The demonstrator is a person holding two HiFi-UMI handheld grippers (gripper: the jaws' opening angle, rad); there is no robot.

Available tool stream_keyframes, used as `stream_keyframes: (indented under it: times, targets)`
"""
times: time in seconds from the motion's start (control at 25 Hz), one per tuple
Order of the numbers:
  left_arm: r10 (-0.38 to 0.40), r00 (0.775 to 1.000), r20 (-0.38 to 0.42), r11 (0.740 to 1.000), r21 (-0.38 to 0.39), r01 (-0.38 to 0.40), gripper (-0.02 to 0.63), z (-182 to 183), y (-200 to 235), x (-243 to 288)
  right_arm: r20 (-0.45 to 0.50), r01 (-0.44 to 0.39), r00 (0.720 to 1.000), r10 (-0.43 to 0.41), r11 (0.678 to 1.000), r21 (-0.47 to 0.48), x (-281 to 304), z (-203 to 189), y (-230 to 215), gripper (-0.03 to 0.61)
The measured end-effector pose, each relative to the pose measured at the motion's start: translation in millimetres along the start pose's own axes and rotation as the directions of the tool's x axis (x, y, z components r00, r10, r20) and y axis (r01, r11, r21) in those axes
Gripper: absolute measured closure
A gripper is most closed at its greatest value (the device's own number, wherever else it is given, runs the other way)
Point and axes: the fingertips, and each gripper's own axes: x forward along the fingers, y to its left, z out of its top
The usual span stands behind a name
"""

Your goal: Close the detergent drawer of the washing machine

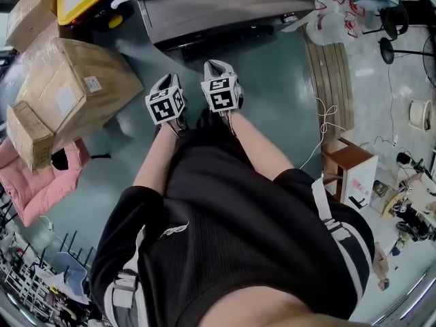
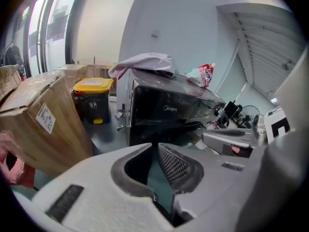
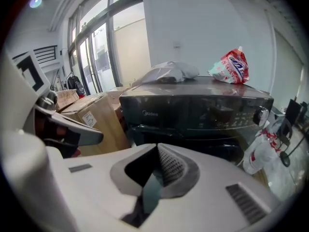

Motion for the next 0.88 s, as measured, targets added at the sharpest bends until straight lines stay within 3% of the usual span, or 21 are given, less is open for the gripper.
stream_keyframes:
  times: [0.08,0.2,0.32,0.52,0.72,0.88]
  targets:
    - [-0.02,1.0,-0.003,1.0,0.011,0.02,0.606,-4.6,1.0,-3.9,-0.018,0.007,1.0,-0.007,1.0,-0.003,-8.6,-9.7,7.7,0.572]
    - [-0.071,0.997,0.002,0.994,0.084,0.071,0.607,-4.0,-7.7,-6.9,-0.028,0.029,0.999,-0.029,1.0,-0.004,-20.3,-16.5,12.5,0.572]
    - [-0.152,0.988,-0.01,0.972,0.182,0.151,0.607,-5.6,-19.0,-11.2,-0.015,0.066,0.998,-0.066,0.998,0.017,-34.6,-19.6,19.6,0.572]
    - [-0.314,0.949,-0.043,0.909,0.276,0.313,0.607,-10.9,-30.1,-30.1,0.048,0.165,0.984,-0.171,0.98,0.111,-65.4,-25.7,43.6,0.572]
    - [-0.427,0.901,-0.077,0.839,0.337,0.427,0.607,-20.5,-18.7,-55.7,0.028,0.288,0.954,-0.299,0.937,0.196,-95.1,-54.9,72.2,0.572]
    - [-0.494,0.863,-0.108,0.788,0.365,0.496,0.607,-40.9,-6.0,-77.6,0.073,0.309,0.94,-0.333,0.923,0.232,-116.1,-55.0,95.6,0.573]
